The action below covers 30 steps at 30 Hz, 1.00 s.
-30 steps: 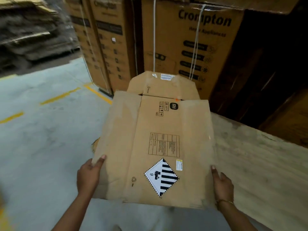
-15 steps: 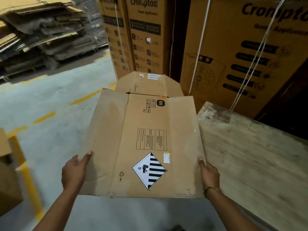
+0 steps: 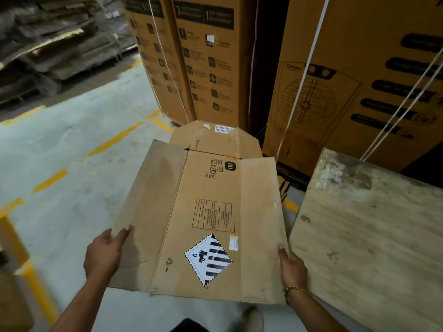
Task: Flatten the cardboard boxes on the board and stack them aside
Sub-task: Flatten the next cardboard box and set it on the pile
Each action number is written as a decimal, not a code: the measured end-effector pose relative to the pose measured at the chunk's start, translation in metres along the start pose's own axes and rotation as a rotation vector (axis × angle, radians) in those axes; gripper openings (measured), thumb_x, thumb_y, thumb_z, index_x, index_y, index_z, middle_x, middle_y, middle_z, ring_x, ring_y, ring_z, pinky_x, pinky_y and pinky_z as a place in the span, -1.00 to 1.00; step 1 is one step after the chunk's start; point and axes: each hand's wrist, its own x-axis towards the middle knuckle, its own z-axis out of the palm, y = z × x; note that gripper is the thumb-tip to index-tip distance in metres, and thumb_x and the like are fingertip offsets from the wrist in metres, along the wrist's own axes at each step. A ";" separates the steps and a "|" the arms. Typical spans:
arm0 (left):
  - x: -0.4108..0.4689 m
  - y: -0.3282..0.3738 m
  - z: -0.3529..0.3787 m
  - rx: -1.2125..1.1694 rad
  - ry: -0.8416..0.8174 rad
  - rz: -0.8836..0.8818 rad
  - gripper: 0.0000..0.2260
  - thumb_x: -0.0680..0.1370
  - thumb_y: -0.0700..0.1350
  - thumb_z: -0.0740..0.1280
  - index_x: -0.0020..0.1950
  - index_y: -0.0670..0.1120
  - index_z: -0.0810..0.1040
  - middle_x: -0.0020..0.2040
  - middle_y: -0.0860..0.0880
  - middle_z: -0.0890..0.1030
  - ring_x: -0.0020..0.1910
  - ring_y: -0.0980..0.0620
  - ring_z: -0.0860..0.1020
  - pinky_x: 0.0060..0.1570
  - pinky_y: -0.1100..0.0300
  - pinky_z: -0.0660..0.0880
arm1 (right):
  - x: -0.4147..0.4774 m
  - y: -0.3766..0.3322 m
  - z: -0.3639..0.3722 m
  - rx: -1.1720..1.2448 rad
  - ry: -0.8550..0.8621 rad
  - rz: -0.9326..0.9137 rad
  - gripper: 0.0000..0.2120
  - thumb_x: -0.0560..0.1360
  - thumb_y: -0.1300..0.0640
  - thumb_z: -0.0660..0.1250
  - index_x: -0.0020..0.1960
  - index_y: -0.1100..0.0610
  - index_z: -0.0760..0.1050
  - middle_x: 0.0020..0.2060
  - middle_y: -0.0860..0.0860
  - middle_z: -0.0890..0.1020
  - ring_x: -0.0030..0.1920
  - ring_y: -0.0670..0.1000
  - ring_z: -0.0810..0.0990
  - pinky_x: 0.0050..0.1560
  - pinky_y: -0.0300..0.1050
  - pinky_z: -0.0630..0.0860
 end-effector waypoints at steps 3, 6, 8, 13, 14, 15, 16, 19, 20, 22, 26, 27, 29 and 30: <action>0.045 0.008 0.014 0.056 -0.050 0.033 -0.30 0.42 0.51 0.17 0.16 -0.05 0.60 0.04 -0.18 0.64 -0.01 -0.29 0.56 -0.05 -0.17 0.53 | 0.005 -0.003 0.033 -0.014 0.047 0.087 -0.54 0.60 -0.18 0.22 0.15 0.17 0.65 0.05 0.18 0.69 0.01 0.16 0.60 0.15 0.00 0.51; 0.093 0.019 0.037 0.098 -0.133 0.072 -0.38 0.43 0.48 0.18 0.02 -0.04 0.60 -0.07 -0.16 0.64 -0.10 -0.26 0.56 -0.10 -0.14 0.53 | 0.014 -0.004 0.064 0.004 0.082 0.178 -0.56 0.60 -0.15 0.23 0.13 0.20 0.65 -0.07 0.16 0.66 -0.09 0.11 0.53 0.00 -0.05 0.45; 0.128 0.030 0.056 0.117 -0.213 0.114 -0.42 0.43 0.46 0.18 -0.09 -0.05 0.58 -0.15 -0.13 0.62 -0.16 -0.23 0.55 -0.12 -0.12 0.53 | 0.021 -0.004 0.086 0.030 0.110 0.244 -0.54 0.60 -0.16 0.22 0.14 0.19 0.64 -0.06 0.15 0.65 -0.05 0.15 0.56 0.06 -0.02 0.47; 0.221 0.059 0.126 0.149 -0.469 0.211 -0.46 0.46 0.42 0.21 -0.16 -0.07 0.54 -0.21 -0.10 0.61 -0.20 -0.16 0.56 -0.16 -0.07 0.50 | 0.058 -0.005 0.139 0.076 0.271 0.424 -0.45 0.54 -0.24 0.29 0.20 0.22 0.62 0.17 0.27 0.62 0.16 0.30 0.57 0.22 0.18 0.49; 0.236 0.063 0.143 0.163 -0.499 0.222 -0.48 0.48 0.40 0.23 -0.15 -0.06 0.55 -0.20 -0.09 0.62 -0.19 -0.16 0.57 -0.14 -0.08 0.52 | 0.066 -0.008 0.146 0.078 0.294 0.445 -0.46 0.54 -0.21 0.31 0.22 0.24 0.61 0.19 0.28 0.61 0.18 0.31 0.56 0.23 0.17 0.48; 0.249 0.066 0.161 0.173 -0.521 0.231 -0.50 0.51 0.38 0.24 -0.14 -0.06 0.56 -0.18 -0.10 0.63 -0.17 -0.17 0.58 -0.10 -0.11 0.54 | 0.078 -0.007 0.154 0.087 0.322 0.449 -0.49 0.55 -0.17 0.32 0.23 0.26 0.60 0.20 0.29 0.60 0.19 0.31 0.55 0.22 0.15 0.47; 0.262 0.068 0.179 0.183 -0.537 0.238 -0.52 0.52 0.37 0.25 -0.13 -0.07 0.56 -0.16 -0.11 0.64 -0.15 -0.19 0.59 -0.07 -0.14 0.55 | 0.088 -0.007 0.161 0.087 0.336 0.457 -0.52 0.56 -0.13 0.32 0.23 0.26 0.59 0.20 0.29 0.60 0.18 0.31 0.55 0.18 0.13 0.46; 0.294 0.067 0.236 0.202 -0.579 0.245 -0.50 0.52 0.38 0.22 -0.09 -0.07 0.57 -0.10 -0.15 0.65 -0.10 -0.23 0.59 0.01 -0.16 0.56 | 0.131 0.008 0.182 0.053 0.351 0.450 -0.54 0.59 -0.07 0.30 0.28 0.28 0.55 0.22 0.31 0.58 0.21 0.32 0.52 0.15 0.13 0.41; 0.303 0.065 0.254 0.215 -0.587 0.245 -0.49 0.50 0.39 0.21 -0.09 -0.06 0.57 -0.10 -0.15 0.65 -0.09 -0.23 0.59 0.01 -0.16 0.55 | 0.146 0.017 0.190 0.020 0.332 0.462 -0.51 0.61 -0.09 0.25 0.30 0.30 0.53 0.24 0.32 0.56 0.24 0.33 0.50 0.21 0.15 0.39; 0.321 0.056 0.294 0.222 -0.597 0.256 -0.48 0.48 0.40 0.21 -0.08 -0.06 0.57 -0.09 -0.16 0.66 -0.07 -0.25 0.59 0.03 -0.15 0.55 | 0.177 0.036 0.206 -0.015 0.260 0.460 -0.43 0.60 -0.14 0.15 0.34 0.31 0.49 0.28 0.31 0.53 0.30 0.31 0.46 0.31 0.13 0.34; 0.354 0.032 0.383 0.227 -0.620 0.286 -0.53 0.54 0.33 0.26 -0.03 -0.08 0.57 -0.01 -0.20 0.65 -0.02 -0.27 0.58 0.04 -0.10 0.52 | 0.241 0.079 0.242 -0.015 0.279 0.482 -0.38 0.56 -0.18 0.25 0.43 0.23 0.42 0.37 0.25 0.48 0.35 0.28 0.42 0.28 0.04 0.36; 0.363 0.024 0.407 0.230 -0.622 0.291 -0.53 0.55 0.31 0.27 0.00 -0.10 0.58 0.02 -0.21 0.65 0.00 -0.28 0.58 0.04 -0.09 0.51 | 0.259 0.095 0.251 -0.027 0.272 0.483 -0.41 0.58 -0.14 0.24 0.43 0.26 0.40 0.37 0.26 0.47 0.36 0.28 0.43 0.22 -0.04 0.37; 0.378 0.008 0.454 0.235 -0.633 0.296 -0.50 0.54 0.32 0.27 0.05 -0.13 0.58 0.06 -0.22 0.64 0.03 -0.29 0.57 0.04 -0.08 0.49 | 0.290 0.117 0.271 -0.091 0.215 0.519 -0.56 0.67 0.05 0.15 0.40 0.34 0.40 0.35 0.29 0.47 0.35 0.27 0.42 0.13 -0.12 0.34; 0.385 -0.003 0.477 0.238 -0.640 0.295 -0.50 0.54 0.32 0.28 0.05 -0.14 0.58 0.06 -0.22 0.64 0.05 -0.29 0.57 0.04 -0.08 0.48 | 0.303 0.130 0.283 -0.157 0.190 0.522 -0.61 0.70 0.10 0.09 0.40 0.33 0.41 0.37 0.29 0.46 0.37 0.27 0.41 0.21 -0.07 0.34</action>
